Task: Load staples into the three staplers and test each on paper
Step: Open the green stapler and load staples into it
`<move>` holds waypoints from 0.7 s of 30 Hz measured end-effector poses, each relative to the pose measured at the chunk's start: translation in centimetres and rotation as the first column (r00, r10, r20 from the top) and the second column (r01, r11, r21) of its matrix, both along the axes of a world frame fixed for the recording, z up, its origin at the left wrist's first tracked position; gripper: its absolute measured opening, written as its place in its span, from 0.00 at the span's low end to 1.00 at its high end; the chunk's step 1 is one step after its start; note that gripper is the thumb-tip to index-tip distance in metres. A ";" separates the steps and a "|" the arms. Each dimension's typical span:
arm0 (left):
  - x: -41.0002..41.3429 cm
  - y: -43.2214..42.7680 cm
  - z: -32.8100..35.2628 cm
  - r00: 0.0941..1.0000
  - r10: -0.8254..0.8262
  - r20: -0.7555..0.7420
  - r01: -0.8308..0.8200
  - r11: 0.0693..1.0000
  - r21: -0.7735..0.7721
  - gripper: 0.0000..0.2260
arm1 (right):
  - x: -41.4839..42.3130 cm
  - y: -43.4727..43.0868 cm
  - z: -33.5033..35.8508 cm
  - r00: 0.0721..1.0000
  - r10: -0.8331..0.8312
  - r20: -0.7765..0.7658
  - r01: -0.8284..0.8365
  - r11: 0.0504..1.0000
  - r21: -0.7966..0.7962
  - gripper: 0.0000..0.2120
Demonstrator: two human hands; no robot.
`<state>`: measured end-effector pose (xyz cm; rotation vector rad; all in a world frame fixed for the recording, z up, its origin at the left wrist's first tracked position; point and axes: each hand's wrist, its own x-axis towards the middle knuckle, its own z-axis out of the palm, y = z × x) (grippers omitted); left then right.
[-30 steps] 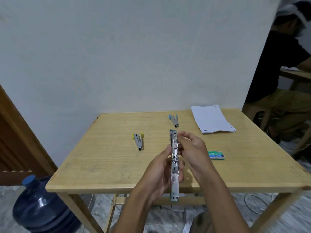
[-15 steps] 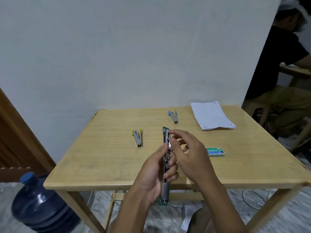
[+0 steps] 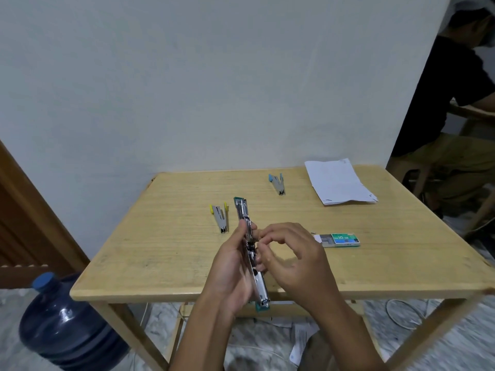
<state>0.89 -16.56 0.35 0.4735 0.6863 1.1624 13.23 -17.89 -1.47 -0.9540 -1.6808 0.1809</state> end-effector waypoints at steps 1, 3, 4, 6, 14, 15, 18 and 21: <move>-0.1 0.0 0.1 1.000 0.005 0.007 -0.005 1.000 -0.005 0.11 | -0.1 0.0 -0.1 1.000 0.002 0.006 -0.002 1.000 0.030 0.01; -0.1 0.0 0.2 0.998 0.003 0.059 -0.002 1.000 -0.015 0.10 | -0.2 -0.1 -0.2 1.000 0.018 0.009 -0.018 0.999 0.048 0.01; -0.1 0.0 0.2 0.997 0.001 0.071 0.001 1.000 -0.017 0.10 | -0.4 -0.3 -0.2 0.999 0.032 -0.007 -0.032 0.999 0.025 0.01; 0.1 0.1 0.0 0.999 -0.009 0.038 0.010 1.000 -0.009 0.11 | -0.6 -0.4 -0.1 0.995 0.053 -0.086 -0.059 0.995 -0.076 0.04; 0.4 -0.5 0.4 0.986 0.006 -0.164 0.004 0.998 0.064 0.12 | -1.2 0.0 -0.7 0.983 0.082 -0.166 -0.144 0.900 -0.410 0.22; 0.3 -0.5 0.5 0.983 0.012 -0.182 0.000 0.998 0.064 0.12 | -1.3 0.0 -0.8 0.983 0.079 -0.167 -0.144 0.895 -0.423 0.22; 0.3 -0.5 0.6 0.979 0.022 -0.201 -0.007 0.997 0.076 0.10 | -1.4 -0.1 -0.7 0.983 0.071 -0.172 -0.141 0.888 -0.437 0.18; 0.3 -0.6 0.3 0.982 0.019 -0.189 -0.004 0.997 0.080 0.10 | -1.5 -0.3 -0.6 0.978 0.074 -0.195 -0.155 0.883 -0.442 0.16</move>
